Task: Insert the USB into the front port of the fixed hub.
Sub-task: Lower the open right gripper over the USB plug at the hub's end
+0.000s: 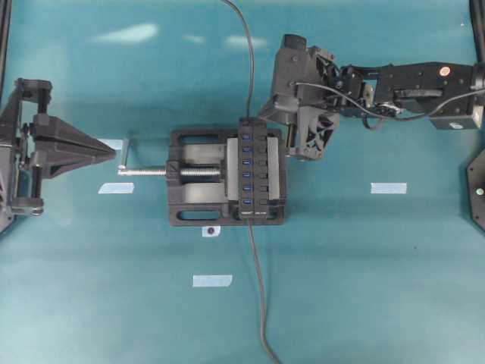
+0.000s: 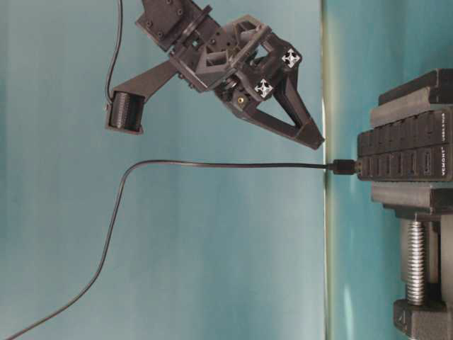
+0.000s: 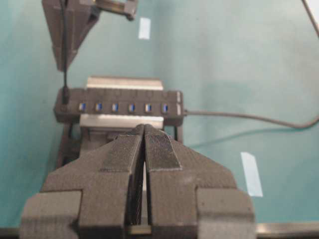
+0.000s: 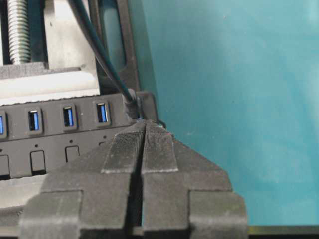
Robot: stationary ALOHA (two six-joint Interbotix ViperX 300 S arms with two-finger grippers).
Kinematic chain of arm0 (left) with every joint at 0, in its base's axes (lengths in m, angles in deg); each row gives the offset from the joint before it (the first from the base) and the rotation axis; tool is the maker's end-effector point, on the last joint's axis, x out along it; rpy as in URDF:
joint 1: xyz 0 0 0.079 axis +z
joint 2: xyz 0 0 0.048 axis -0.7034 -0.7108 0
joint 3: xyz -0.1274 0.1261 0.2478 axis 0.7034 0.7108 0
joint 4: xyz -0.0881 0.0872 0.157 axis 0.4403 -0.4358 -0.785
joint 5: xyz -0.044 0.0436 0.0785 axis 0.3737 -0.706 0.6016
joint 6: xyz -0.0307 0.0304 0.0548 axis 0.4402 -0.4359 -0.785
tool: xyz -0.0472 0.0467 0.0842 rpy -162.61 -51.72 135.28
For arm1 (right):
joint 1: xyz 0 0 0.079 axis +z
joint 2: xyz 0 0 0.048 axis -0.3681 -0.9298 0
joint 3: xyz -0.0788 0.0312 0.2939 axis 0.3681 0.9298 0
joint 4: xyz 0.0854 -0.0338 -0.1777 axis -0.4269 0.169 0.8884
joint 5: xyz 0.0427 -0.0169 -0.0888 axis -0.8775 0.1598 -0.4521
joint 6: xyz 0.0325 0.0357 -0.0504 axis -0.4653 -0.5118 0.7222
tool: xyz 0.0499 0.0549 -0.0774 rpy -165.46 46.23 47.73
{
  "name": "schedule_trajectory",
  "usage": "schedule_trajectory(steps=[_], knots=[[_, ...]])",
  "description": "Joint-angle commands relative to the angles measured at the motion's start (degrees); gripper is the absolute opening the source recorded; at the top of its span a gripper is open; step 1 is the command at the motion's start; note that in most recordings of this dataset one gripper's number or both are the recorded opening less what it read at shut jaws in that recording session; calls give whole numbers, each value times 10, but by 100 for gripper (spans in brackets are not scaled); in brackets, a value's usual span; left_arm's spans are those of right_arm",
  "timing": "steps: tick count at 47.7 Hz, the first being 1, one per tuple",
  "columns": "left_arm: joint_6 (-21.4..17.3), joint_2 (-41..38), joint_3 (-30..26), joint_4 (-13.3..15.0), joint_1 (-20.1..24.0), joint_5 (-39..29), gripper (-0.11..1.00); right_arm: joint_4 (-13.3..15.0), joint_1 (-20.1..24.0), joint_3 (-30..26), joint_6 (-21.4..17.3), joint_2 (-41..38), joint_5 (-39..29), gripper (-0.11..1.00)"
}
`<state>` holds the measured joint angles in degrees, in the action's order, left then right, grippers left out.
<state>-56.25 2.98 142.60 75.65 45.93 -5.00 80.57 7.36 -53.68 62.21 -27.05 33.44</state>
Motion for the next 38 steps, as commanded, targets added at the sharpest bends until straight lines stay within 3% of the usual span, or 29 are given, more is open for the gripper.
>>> schedule_trajectory(steps=[1, 14, 18, 26, 30, 38], knots=[[1, 2, -7, -1, 2, 5, 0, 1, 2, -13, 4, 7, 5, -3], [1, 2, -11, -1, 2, 5, 0, -1, 4, -13, 3, 7, 1, 11], [1, 1, -11, -1, 2, 5, 0, -1, 5, -13, 2, 7, 1, 27], [1, 2, -10, -2, 2, 5, 0, -2, 10, -18, 1, 4, 1, 75], [1, 3, -9, -2, 2, 5, 0, -2, 11, -21, 1, 2, 2, 91], [2, 4, -13, -1, 2, 5, 0, -1, 11, -28, 1, -4, 4, 84]])
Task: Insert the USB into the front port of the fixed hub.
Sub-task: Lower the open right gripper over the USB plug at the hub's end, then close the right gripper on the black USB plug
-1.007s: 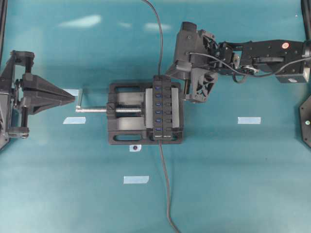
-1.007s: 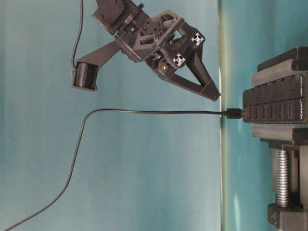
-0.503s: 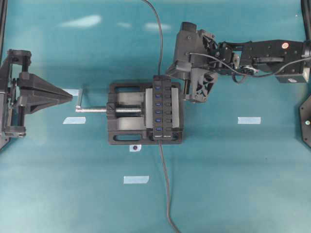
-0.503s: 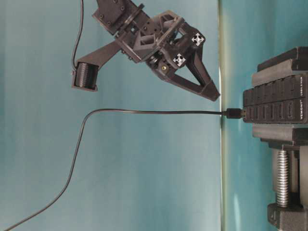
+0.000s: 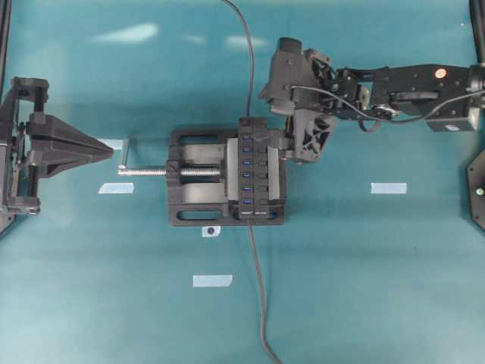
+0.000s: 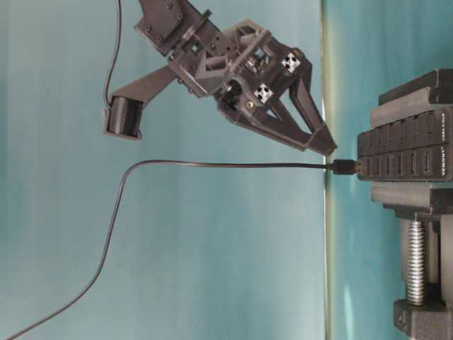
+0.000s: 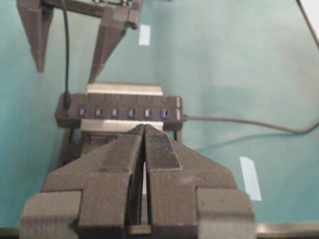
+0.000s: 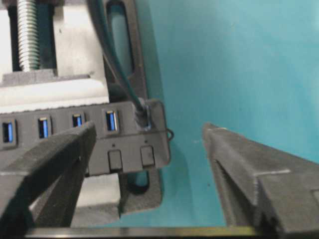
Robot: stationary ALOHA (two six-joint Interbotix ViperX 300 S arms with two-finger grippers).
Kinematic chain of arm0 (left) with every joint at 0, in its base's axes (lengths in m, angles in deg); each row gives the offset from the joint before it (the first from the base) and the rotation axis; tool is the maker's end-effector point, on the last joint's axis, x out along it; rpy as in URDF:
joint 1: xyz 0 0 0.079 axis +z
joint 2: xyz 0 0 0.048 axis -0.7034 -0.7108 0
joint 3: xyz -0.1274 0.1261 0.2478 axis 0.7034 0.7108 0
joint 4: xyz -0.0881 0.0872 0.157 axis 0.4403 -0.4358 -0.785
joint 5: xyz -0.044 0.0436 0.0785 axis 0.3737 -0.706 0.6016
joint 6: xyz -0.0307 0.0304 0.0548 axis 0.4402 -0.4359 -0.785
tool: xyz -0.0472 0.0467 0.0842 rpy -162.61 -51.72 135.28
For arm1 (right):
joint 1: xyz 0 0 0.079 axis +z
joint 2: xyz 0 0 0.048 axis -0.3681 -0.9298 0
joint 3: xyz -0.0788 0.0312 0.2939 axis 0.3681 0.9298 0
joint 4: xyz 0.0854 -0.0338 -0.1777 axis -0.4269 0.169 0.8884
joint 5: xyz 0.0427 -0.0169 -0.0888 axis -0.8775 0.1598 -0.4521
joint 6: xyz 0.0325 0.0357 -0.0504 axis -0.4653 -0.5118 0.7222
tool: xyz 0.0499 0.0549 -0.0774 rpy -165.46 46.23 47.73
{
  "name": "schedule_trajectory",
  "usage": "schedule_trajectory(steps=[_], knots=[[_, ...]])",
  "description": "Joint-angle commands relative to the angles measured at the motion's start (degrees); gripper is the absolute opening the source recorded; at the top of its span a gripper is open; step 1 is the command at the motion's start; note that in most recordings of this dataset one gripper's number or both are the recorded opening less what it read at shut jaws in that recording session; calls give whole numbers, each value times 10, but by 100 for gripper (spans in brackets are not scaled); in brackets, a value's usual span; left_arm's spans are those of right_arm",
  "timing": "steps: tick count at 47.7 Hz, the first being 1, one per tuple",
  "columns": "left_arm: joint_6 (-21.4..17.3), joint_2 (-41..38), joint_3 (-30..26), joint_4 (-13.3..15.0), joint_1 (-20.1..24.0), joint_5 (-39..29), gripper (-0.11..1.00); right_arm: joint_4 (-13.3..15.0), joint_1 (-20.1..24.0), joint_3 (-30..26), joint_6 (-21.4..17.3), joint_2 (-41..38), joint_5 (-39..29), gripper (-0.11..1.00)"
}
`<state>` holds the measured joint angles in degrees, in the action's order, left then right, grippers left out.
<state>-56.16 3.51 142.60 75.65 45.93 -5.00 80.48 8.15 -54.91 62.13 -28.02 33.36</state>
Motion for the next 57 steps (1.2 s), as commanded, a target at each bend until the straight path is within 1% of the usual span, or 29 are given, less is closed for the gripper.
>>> schedule_trajectory(steps=[1, 17, 50, 57], knots=[[1, -1, -12, -2, 2, 5, 0, 0, 3, -18, 3, 6, 5, 84], [0, 0, -10, -2, 2, 5, 0, -1, 3, -41, 4, -24, 4, 84], [1, 2, -9, -2, 2, 5, 0, -1, 3, -44, 4, -34, 3, 83], [1, 2, -9, -2, 2, 5, 0, -1, 3, -44, 4, -34, 2, 81]])
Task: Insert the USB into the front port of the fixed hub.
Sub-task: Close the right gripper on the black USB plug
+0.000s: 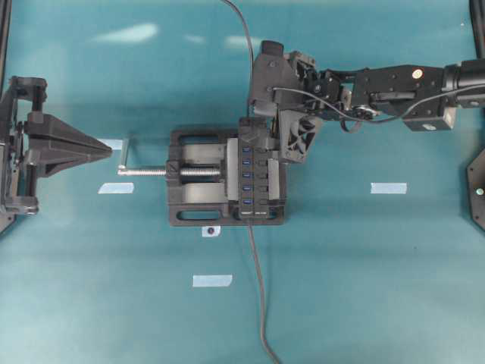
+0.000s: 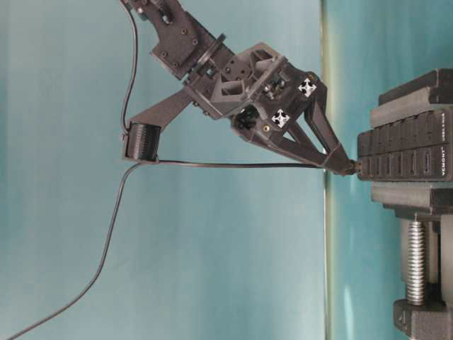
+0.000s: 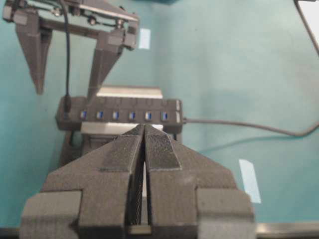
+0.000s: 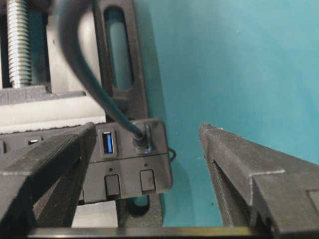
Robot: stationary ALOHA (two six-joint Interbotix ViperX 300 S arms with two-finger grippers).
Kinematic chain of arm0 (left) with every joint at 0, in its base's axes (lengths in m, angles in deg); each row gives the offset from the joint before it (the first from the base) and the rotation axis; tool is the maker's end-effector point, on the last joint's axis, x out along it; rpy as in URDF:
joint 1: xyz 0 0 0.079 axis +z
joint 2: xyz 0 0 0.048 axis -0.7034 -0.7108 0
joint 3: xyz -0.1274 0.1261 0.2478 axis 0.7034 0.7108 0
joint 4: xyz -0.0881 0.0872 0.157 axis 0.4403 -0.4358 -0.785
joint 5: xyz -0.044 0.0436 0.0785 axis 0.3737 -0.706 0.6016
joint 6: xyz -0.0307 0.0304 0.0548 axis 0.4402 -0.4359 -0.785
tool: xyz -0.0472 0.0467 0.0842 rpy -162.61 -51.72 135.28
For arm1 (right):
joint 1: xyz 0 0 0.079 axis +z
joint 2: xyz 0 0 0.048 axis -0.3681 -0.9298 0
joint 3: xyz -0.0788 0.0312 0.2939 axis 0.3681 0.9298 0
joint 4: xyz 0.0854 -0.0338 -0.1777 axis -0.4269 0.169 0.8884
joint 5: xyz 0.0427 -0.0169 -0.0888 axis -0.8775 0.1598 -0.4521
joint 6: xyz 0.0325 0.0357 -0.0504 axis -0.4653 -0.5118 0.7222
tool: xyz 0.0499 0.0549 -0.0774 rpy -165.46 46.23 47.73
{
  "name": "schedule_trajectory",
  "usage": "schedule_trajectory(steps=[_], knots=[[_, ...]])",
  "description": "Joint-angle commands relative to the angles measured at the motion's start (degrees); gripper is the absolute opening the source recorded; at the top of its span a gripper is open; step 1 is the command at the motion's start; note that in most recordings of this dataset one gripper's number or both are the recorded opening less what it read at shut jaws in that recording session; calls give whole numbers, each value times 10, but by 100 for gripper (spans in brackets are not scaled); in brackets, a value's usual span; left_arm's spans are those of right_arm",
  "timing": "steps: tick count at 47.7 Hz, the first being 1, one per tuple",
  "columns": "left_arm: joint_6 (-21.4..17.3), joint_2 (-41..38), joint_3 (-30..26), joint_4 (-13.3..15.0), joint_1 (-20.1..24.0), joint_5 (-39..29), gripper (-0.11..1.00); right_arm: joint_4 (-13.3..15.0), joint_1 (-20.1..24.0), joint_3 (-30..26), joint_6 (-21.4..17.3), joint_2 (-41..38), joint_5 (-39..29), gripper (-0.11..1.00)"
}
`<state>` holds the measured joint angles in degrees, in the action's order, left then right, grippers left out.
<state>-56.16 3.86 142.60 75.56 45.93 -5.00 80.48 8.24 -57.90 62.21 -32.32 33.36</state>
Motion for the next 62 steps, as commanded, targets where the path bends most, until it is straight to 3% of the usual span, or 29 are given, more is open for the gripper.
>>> schedule_trajectory(steps=[1, 12, 42, 51, 62], knots=[[1, -2, -9, -1, 2, 5, 0, -1, 2, -14, 4, 9, 1, 80], [1, -2, -9, -1, 2, 5, 0, -1, 2, -14, 2, 9, 1, 67], [1, -1, -9, -1, 2, 5, 0, -1, 14, -14, 4, 12, 1, 16], [1, -2, -9, 0, 2, 5, 0, 0, 16, -14, 4, 16, 1, 9], [2, -2, -9, 0, 2, 5, 0, 0, 16, -16, 4, 20, 1, 9]])
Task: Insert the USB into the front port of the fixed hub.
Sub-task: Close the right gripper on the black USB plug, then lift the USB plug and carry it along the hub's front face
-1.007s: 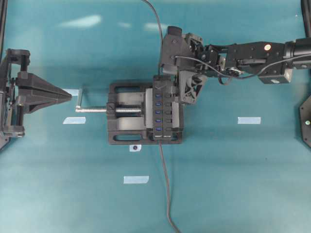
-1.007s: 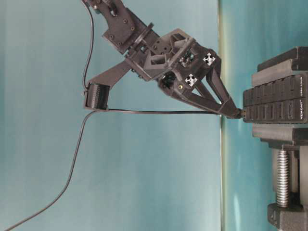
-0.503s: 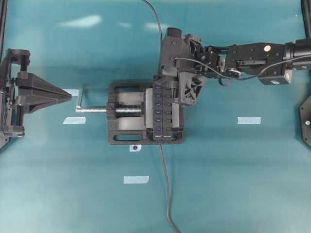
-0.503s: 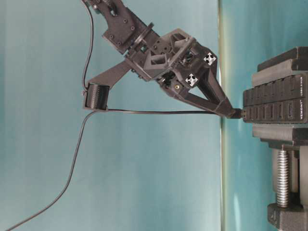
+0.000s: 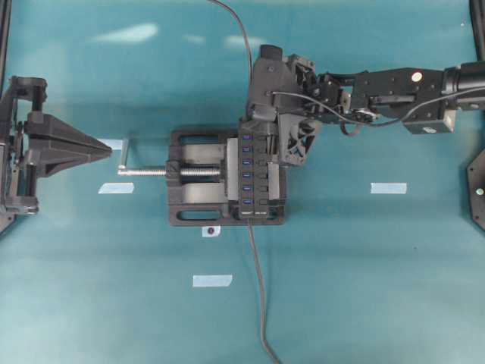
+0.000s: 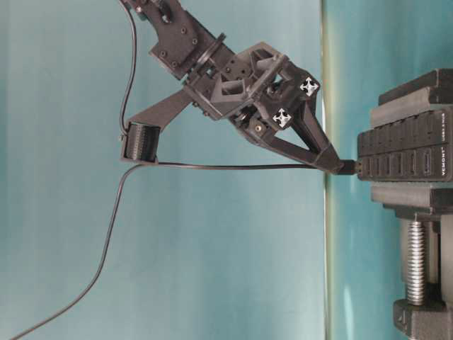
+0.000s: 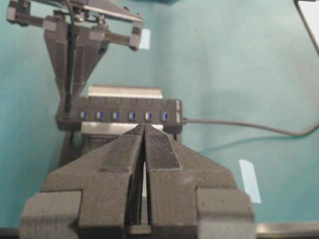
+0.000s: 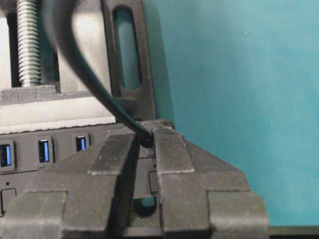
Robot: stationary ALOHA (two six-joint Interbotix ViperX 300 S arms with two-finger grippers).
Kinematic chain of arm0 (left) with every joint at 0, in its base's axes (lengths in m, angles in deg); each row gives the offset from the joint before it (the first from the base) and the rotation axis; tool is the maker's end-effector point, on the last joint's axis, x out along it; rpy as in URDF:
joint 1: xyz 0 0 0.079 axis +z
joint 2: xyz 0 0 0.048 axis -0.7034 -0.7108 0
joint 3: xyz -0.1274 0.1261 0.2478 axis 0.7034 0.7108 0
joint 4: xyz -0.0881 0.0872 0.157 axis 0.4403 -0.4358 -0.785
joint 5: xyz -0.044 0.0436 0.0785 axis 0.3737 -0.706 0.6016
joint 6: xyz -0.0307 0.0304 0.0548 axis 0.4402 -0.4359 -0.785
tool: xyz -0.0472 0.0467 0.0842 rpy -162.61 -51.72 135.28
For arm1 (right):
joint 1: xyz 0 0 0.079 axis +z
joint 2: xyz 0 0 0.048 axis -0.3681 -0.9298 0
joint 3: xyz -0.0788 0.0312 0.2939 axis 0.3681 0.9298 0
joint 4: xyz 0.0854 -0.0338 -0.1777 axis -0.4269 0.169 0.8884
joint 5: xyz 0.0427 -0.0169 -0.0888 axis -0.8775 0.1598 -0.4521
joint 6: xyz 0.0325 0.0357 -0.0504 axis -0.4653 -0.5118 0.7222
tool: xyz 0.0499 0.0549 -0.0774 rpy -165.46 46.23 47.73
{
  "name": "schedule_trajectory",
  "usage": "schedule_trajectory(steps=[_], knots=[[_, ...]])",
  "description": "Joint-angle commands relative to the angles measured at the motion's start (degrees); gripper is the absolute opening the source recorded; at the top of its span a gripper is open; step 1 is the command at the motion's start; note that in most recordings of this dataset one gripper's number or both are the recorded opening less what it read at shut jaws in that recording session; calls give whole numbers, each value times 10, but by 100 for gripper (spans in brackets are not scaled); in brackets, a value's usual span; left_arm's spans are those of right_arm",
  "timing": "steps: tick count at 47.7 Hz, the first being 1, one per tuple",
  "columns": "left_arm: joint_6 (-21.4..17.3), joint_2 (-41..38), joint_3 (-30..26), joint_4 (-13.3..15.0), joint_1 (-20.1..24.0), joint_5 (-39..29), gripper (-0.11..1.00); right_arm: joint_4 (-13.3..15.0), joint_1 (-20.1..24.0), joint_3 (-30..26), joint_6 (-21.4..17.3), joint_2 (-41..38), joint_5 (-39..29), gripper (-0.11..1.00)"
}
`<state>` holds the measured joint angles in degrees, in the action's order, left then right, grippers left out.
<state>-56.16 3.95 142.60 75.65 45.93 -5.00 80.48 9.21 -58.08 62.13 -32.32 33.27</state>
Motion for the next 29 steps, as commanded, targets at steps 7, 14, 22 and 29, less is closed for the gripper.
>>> schedule_trajectory(steps=[7, 14, 22, 29], knots=[[2, -1, -9, -2, 2, 5, 0, -1, 6, -15, 4, 21, 2, 9], [3, 2, -9, -2, 2, 5, 0, -2, 7, -20, 3, 28, -4, 9], [3, 4, -10, -1, 2, 5, 0, -2, 10, -34, 2, 53, -33, 9], [3, 4, -10, -1, 2, 6, 0, -2, 18, -58, 1, 76, -89, 9]])
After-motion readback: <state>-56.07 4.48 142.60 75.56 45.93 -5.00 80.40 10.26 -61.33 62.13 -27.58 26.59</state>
